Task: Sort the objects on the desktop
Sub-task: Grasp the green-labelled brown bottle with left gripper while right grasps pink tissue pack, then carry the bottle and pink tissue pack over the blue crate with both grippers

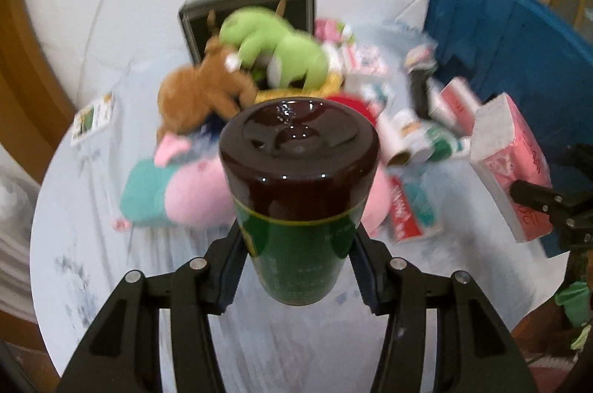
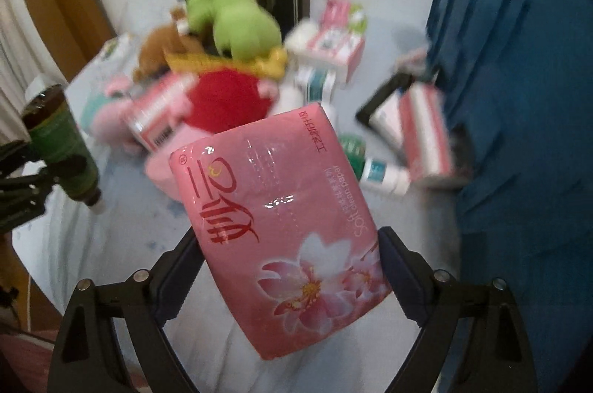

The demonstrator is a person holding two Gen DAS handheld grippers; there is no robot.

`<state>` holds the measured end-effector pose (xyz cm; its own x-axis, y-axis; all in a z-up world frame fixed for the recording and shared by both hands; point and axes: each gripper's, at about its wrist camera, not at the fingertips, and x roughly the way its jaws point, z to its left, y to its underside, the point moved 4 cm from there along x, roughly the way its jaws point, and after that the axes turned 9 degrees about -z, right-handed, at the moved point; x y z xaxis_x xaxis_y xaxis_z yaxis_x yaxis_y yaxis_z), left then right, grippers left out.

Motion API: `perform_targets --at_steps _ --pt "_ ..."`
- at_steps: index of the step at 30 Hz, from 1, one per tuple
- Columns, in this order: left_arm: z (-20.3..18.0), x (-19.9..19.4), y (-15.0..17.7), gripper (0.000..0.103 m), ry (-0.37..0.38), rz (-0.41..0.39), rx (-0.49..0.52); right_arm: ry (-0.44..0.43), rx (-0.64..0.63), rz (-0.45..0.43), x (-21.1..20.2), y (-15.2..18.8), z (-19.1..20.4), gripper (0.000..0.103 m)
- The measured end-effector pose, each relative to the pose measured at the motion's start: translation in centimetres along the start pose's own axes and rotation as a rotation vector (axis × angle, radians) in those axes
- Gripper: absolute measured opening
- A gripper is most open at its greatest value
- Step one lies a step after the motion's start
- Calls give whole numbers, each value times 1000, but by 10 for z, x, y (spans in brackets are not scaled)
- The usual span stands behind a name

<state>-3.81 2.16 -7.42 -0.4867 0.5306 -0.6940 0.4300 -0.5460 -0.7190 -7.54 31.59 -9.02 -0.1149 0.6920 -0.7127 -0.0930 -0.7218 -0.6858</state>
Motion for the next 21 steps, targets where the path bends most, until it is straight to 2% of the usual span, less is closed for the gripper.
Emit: perform_targets --at_steps 7,13,18,21 --pt "-52 -47 -63 51 92 -190 72 102 38 -236 -98 -29 1 91" --pt "-123 -89 -122 51 211 -335 142 241 96 -399 -197 -45 -31 91" --pt "-189 -119 -161 51 327 -422 182 395 129 -480 -263 -50 -72 91" --pt "-240 -130 -179 51 391 -447 215 478 163 -486 -289 -45 -106 91"
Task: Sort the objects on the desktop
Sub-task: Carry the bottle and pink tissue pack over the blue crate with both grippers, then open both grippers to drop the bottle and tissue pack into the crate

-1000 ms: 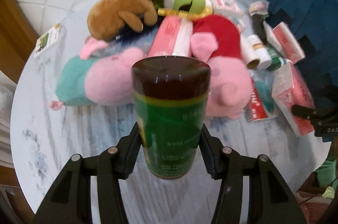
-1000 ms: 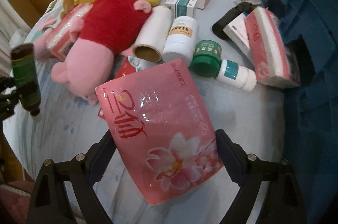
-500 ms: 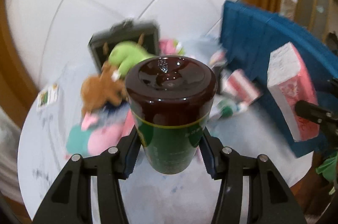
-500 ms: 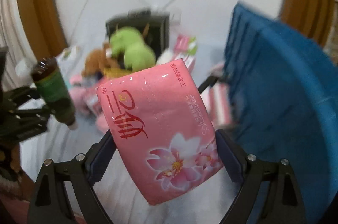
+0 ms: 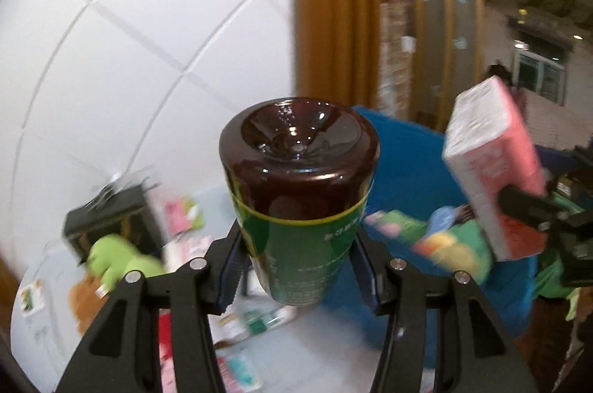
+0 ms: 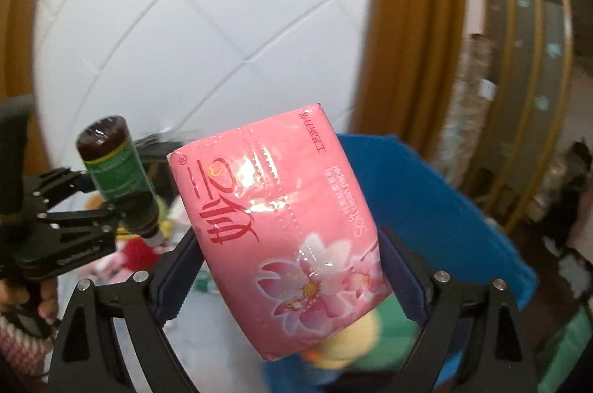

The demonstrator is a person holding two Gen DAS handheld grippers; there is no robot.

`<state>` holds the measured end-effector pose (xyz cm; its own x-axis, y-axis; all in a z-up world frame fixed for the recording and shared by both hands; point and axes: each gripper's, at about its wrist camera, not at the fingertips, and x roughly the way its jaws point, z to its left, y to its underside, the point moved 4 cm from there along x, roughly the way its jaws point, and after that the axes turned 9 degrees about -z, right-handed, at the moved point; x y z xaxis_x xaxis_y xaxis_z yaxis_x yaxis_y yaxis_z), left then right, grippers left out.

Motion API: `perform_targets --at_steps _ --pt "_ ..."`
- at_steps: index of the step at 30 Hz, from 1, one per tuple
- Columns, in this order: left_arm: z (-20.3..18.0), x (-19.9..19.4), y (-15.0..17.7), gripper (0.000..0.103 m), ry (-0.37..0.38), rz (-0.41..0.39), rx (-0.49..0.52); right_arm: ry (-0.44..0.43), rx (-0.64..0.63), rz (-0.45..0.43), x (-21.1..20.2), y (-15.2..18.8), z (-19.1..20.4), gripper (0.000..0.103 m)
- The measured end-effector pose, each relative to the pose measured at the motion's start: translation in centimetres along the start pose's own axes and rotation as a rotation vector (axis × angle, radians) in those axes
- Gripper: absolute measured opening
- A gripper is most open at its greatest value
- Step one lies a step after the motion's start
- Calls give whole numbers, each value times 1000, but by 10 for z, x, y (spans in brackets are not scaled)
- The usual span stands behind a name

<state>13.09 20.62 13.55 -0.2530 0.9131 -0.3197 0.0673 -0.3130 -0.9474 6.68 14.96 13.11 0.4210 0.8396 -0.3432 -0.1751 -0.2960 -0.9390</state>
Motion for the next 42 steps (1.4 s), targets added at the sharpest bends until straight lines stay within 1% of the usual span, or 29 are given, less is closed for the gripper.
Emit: perform_targets --at_steps 3,4,6,7,10,13,16,20,22,27,28,31,34,42 --pt "-43 20 -20 51 51 5 20 81 14 22 8 2 -43 92" --pt "-61 32 -26 51 71 20 29 103 23 37 12 4 -57 92" --pt "-83 51 -29 51 81 47 56 135 40 79 24 14 -89 92" --pt "-98 67 -30 51 85 73 74 149 46 96 35 19 -99 92" --pt "-127 99 -25 51 96 157 103 186 42 165 51 34 -137 92" --pt "-149 133 -11 51 100 264 136 185 28 247 80 55 -159 91" --pt "-164 147 4 51 100 338 168 180 19 309 96 74 -178 91" --pt "-172 157 13 51 78 376 200 163 11 368 108 94 -189 91" --pt "-172 162 14 51 72 388 203 161 2 381 107 101 -188 91" --pt "-184 158 18 51 60 403 216 146 -23 419 118 110 -193 92" --pt "-184 159 18 54 55 407 217 142 -24 423 119 112 -193 92" --pt "-181 159 18 61 55 407 206 131 -26 439 128 114 -196 93" --pt "-176 162 18 66 53 403 209 128 -30 450 135 113 -200 93" --pt "-174 159 17 66 54 393 206 124 -29 449 133 111 -200 101"
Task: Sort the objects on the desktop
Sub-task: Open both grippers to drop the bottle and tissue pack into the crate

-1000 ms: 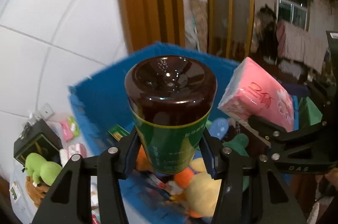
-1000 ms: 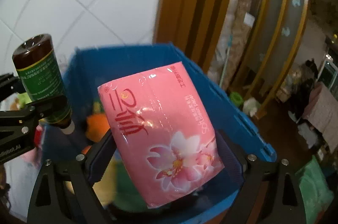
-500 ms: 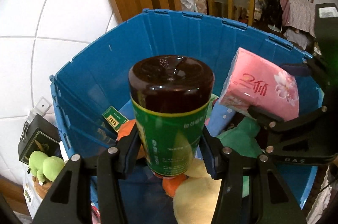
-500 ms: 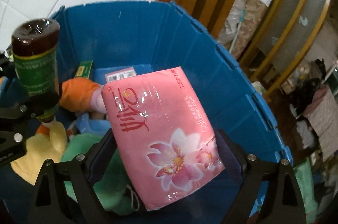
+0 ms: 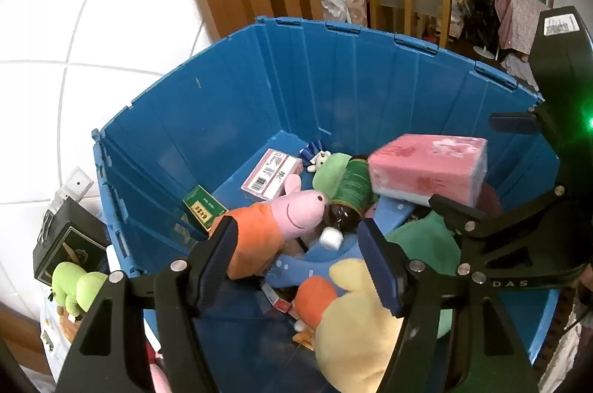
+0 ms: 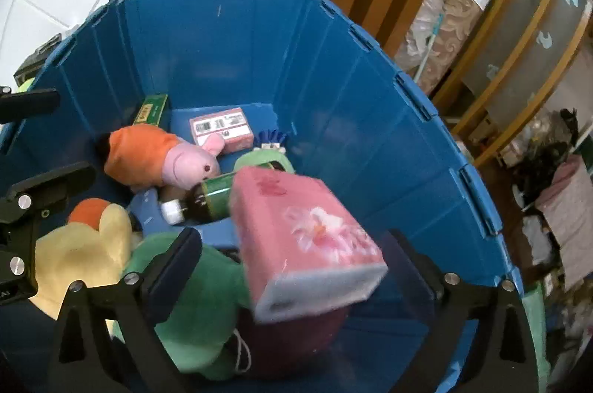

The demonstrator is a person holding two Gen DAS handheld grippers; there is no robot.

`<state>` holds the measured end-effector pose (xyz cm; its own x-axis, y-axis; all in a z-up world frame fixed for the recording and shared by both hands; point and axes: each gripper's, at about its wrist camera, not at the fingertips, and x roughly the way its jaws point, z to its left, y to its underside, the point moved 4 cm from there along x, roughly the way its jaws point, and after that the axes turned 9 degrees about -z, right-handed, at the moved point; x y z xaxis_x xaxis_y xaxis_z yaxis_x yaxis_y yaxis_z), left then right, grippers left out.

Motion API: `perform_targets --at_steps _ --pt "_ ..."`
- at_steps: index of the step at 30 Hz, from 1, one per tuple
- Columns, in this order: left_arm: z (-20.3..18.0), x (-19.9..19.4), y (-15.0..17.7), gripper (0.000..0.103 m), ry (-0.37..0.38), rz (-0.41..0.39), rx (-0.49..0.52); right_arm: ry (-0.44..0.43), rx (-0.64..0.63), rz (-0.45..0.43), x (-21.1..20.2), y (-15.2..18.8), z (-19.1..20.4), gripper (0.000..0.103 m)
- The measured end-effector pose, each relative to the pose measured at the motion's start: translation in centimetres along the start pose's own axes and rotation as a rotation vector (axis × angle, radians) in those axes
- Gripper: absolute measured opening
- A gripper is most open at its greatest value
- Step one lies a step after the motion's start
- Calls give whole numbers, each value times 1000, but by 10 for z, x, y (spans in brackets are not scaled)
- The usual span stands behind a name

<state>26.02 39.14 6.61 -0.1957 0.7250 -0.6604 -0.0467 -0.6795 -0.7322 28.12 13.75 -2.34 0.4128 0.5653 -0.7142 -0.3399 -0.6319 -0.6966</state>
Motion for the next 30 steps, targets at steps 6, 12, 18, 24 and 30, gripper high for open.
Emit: perform_targets --at_steps 6,12,18,24,30 --pt "7 -20 -2 66 -5 -50 -19 -2 27 -32 -11 0 -2 102" --pt "17 -41 2 67 0 -89 -45 -2 54 -75 -33 -2 2 103" --pt "32 -64 12 67 15 -128 -84 0 66 -103 -57 -1 18 103" --pt "54 -88 27 66 -1 -163 -117 7 75 -143 -82 -4 39 103" --pt "87 -119 57 67 -37 -215 -135 8 89 -203 -111 -12 77 103"
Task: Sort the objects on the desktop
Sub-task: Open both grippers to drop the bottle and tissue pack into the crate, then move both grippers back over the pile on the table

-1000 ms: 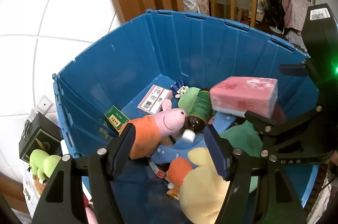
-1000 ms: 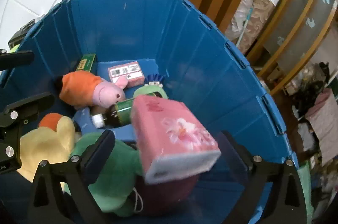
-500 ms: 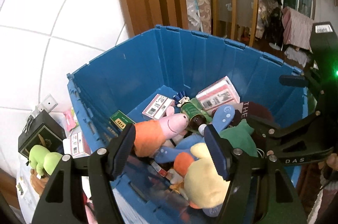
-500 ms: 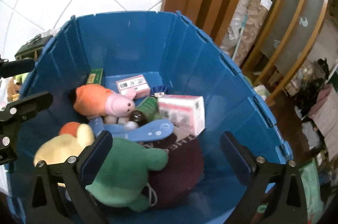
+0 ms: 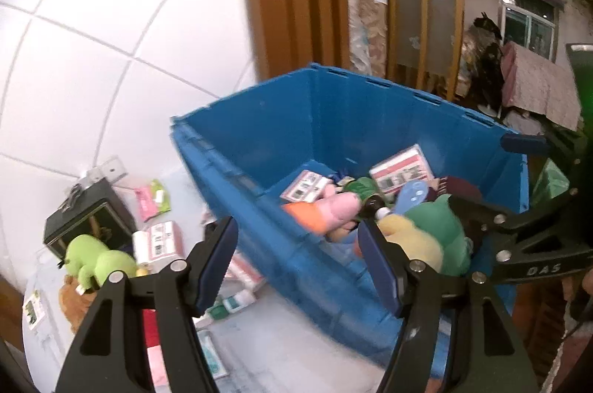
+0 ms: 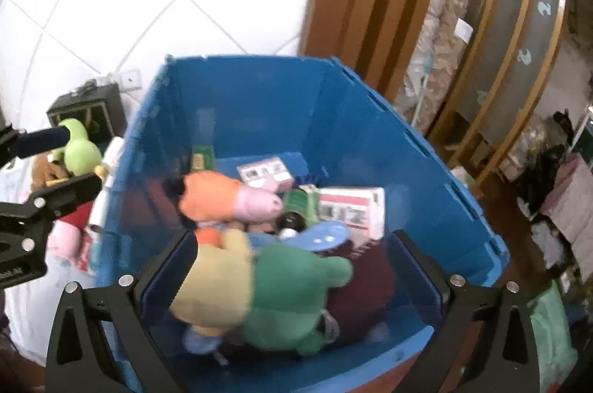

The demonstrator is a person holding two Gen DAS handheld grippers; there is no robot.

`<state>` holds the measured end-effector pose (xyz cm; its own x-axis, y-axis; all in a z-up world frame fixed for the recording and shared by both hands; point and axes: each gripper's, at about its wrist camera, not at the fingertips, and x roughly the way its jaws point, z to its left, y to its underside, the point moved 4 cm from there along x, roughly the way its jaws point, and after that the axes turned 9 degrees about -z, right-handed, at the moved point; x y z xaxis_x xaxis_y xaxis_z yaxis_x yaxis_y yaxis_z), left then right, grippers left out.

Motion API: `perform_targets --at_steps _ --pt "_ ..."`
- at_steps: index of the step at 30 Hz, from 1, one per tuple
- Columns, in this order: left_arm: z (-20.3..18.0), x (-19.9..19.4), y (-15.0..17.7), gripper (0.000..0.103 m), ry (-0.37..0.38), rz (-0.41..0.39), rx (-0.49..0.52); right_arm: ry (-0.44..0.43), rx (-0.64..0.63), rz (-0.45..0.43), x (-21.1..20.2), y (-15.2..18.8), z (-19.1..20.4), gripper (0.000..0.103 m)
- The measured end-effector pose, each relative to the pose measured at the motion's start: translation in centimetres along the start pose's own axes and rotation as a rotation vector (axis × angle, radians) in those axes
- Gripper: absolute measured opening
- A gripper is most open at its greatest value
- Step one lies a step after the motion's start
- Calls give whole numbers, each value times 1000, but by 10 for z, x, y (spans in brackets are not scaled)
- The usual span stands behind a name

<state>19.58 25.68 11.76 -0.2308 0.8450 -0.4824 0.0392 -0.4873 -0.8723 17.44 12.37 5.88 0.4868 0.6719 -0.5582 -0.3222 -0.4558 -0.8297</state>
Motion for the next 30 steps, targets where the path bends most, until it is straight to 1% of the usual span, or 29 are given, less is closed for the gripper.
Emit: perform_targets --at_steps 2,4,7,9,13,14,16,19,21,25,30 --pt "16 -10 10 67 -17 -2 -16 -14 7 -27 -11 -3 19 103" --pt "32 -16 21 67 -36 18 -42 -30 13 -54 -19 -6 34 103" --pt "67 -27 42 67 -79 41 -123 -73 25 -98 -31 -10 61 103" --pt "87 -34 55 67 -98 49 -164 -109 34 -127 -36 -12 80 103" --pt "133 -48 86 67 -192 62 -218 -198 48 -153 -33 -13 119 103" --pt "144 -50 95 67 -203 73 -232 -237 54 -154 -29 -11 133 103" --pt "166 -53 115 66 -245 97 -261 -289 52 -146 -24 -7 154 103" --pt "194 -57 145 67 -296 142 -296 -336 38 -135 -15 0 185 103" --pt "208 -60 165 67 -308 152 -322 -365 27 -119 -5 5 206 103" --pt "231 -60 207 67 -363 192 -334 -386 17 -63 16 22 237 103" --pt "250 -51 261 67 -358 255 -370 -394 9 34 51 48 266 103"
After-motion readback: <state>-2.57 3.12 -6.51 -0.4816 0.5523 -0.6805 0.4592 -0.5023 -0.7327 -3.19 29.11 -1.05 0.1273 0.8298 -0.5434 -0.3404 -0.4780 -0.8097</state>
